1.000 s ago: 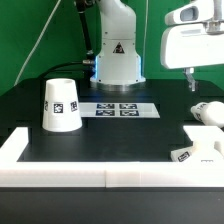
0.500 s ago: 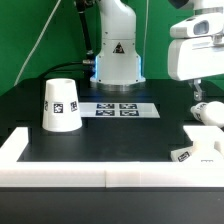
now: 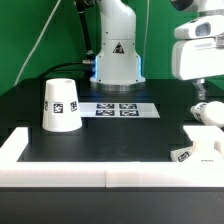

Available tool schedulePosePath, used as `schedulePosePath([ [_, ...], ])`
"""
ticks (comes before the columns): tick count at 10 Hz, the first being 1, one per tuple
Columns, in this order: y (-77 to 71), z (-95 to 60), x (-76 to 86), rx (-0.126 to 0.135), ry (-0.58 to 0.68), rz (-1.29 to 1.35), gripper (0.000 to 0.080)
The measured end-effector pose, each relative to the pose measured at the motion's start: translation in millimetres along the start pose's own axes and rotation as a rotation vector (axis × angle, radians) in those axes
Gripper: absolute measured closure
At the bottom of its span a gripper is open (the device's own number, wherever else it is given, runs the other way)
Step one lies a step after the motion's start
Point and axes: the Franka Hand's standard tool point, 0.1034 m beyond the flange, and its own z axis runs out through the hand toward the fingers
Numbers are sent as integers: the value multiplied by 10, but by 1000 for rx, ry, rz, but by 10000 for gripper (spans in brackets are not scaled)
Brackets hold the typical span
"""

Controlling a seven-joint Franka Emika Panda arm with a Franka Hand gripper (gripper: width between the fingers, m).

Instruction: Assemble lamp

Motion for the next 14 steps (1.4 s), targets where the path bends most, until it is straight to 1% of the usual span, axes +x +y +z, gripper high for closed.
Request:
schedulePosePath([
  [1,-30,51,-48,1,0,-7,101],
  [2,-11,78,-67,0,-3,-3,101],
  [4,-13,82,-77,0,-18,-4,101],
  [5,-13,93,-110,-1,-53,-4,101],
  [6,-7,90,-152,-4,-140,-4,101],
  [7,30,75,-104,-4,-181,-1,101],
  [9,65,133,-176,-5,-314,19,101],
  [10,99,137,-175,-3,-370,19,101],
  [11,128,110,-178,2,-446,22,101],
  [12,118,128,-155,5,-483,25,101],
  [13,111,121,-226,8,-566,25,101],
  [14,104,122,-241,13,-649,26,101],
])
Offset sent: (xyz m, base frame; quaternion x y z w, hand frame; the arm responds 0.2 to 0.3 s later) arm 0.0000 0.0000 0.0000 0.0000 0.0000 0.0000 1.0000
